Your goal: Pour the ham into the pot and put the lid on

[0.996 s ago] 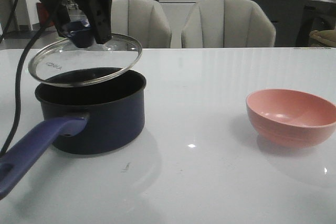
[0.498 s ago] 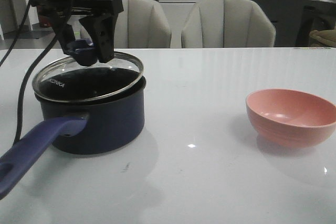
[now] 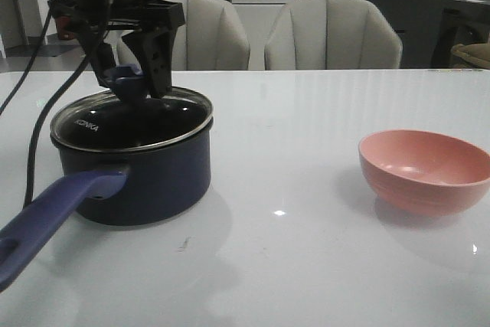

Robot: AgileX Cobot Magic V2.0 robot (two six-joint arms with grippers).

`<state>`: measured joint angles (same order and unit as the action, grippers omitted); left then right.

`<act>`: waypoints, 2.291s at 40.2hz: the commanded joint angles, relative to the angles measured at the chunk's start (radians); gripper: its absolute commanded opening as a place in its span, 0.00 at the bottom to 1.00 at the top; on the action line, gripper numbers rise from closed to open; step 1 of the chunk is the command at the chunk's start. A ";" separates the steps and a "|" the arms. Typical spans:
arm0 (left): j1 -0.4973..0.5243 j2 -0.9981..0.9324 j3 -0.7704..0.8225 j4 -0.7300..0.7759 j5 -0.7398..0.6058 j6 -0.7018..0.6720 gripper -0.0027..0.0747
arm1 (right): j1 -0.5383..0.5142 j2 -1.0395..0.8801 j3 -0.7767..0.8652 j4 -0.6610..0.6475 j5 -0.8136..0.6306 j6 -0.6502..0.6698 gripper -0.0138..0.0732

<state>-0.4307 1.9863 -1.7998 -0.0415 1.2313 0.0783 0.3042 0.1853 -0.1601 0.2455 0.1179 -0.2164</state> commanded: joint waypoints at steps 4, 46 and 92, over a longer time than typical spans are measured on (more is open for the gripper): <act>-0.007 -0.037 -0.028 0.011 0.040 -0.002 0.47 | 0.002 0.007 -0.027 0.001 -0.077 -0.007 0.33; -0.007 -0.100 -0.028 0.003 0.040 -0.002 0.81 | 0.002 0.007 -0.027 0.001 -0.077 -0.007 0.33; 0.140 -1.279 0.915 0.036 -0.488 -0.002 0.57 | 0.002 0.007 -0.027 0.001 -0.077 -0.007 0.33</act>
<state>-0.2934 0.8095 -0.9402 0.0000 0.8849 0.0799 0.3042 0.1853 -0.1601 0.2455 0.1179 -0.2164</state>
